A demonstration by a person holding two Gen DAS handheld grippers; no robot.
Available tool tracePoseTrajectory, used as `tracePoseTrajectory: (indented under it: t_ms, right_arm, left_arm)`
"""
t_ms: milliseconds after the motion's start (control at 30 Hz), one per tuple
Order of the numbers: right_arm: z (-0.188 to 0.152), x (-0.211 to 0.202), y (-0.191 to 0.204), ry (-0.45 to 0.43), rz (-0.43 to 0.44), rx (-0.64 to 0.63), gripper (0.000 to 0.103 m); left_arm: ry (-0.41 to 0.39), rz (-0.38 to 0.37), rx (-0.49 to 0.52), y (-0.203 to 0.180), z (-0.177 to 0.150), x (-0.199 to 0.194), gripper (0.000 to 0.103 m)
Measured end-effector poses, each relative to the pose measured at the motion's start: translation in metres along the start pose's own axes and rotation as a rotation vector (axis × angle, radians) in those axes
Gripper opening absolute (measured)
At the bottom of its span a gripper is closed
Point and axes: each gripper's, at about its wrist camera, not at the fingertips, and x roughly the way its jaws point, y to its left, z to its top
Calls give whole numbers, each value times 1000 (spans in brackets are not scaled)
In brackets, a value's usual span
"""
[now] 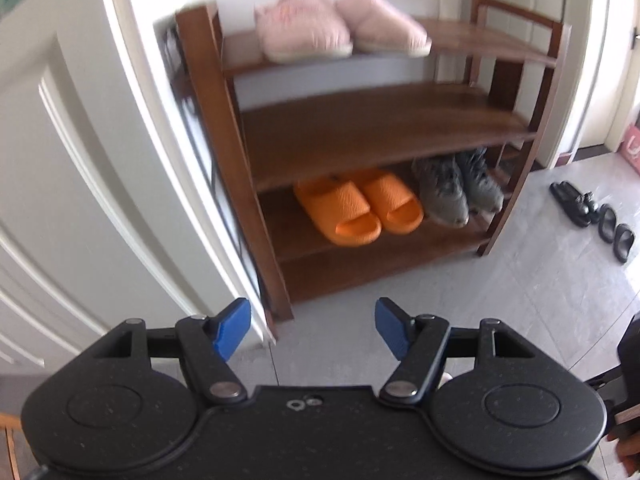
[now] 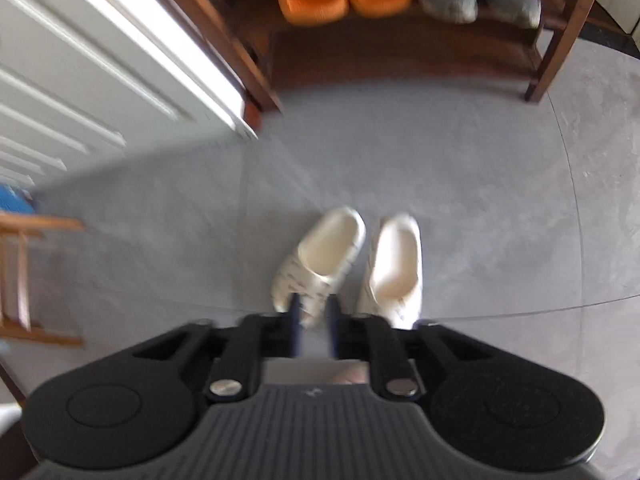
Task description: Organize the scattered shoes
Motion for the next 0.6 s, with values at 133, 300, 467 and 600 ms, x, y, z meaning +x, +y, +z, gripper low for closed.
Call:
tracePoseTrajectory:
  t_ms: [133,300,467,600]
  right_arm:
    - [-25,56,-14,12,-41,96,75]
    - [-60,118,-12,-18,-81,211,75]
    - [-85,200,-6,-69,-79,281,75]
    - [-104,263,5,-117,-111,222,75]
  left_arm:
    - [70,-49,-17,-8,-31,38,68]
    - [108,-141,37,-27,-61,101,68]
    - [82,-221,115,-36,-86,158,68]
    - [68,-266,193,-40,-114,193,68]
